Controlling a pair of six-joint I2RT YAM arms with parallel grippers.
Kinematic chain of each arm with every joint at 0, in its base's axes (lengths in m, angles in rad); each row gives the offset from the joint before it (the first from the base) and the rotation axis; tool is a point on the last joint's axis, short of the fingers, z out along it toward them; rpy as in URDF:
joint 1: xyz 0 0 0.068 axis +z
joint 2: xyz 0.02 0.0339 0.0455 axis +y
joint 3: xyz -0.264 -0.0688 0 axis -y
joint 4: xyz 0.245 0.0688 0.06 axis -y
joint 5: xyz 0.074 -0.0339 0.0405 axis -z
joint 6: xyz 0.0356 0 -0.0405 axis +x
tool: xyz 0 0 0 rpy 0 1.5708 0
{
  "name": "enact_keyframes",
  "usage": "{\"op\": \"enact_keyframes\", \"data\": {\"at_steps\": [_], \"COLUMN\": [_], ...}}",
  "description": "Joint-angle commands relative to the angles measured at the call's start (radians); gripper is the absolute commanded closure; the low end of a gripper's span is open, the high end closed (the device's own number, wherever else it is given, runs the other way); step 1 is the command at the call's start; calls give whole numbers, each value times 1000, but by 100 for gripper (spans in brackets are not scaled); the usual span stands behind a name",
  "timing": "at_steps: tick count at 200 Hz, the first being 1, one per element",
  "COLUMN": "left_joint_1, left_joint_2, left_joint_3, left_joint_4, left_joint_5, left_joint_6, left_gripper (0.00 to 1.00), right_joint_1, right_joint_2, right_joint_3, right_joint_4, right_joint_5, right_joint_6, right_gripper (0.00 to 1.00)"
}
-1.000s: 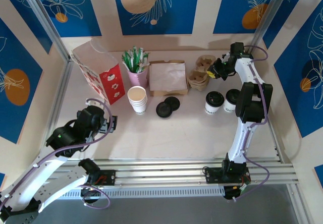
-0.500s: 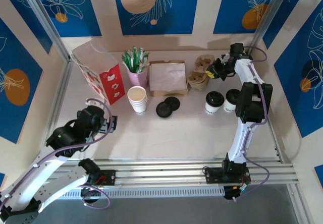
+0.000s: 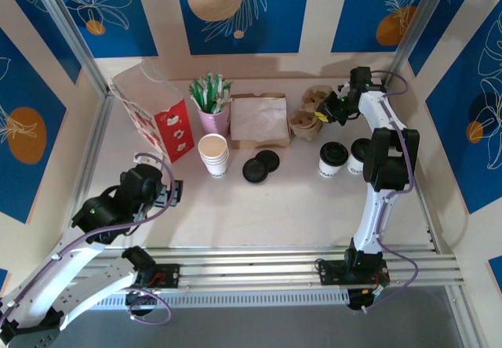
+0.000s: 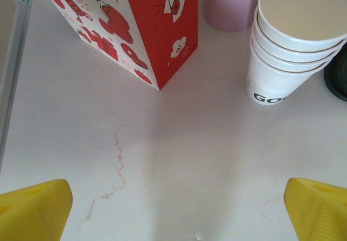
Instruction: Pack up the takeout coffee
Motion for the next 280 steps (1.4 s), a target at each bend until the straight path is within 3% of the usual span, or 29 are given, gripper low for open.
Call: {"op": "enact_keyframes", "data": {"at_steps": [1,47,138,280], "left_joint_1": [6,6,5,6], "left_joint_2": [1,3,10,10], "left_joint_3": [-9,-9,-8,-7], "left_joint_4": [21,22,21,21], "left_joint_5": [13,17,17,12], "left_joint_6": [23,24,25,22], "left_gripper": [0,0,0,0], "right_joint_1": [-1,-41,-78,-88], "right_joint_2": [-40,-65,-73,-217], "right_joint_3": [-16,-56,-45,-73], "right_joint_4": [-11,49,121,173], "right_joint_5": [-6,-80,-244,-259], "right_joint_6": [-7,39,70,101], "right_gripper": [90,100,100,100]}}
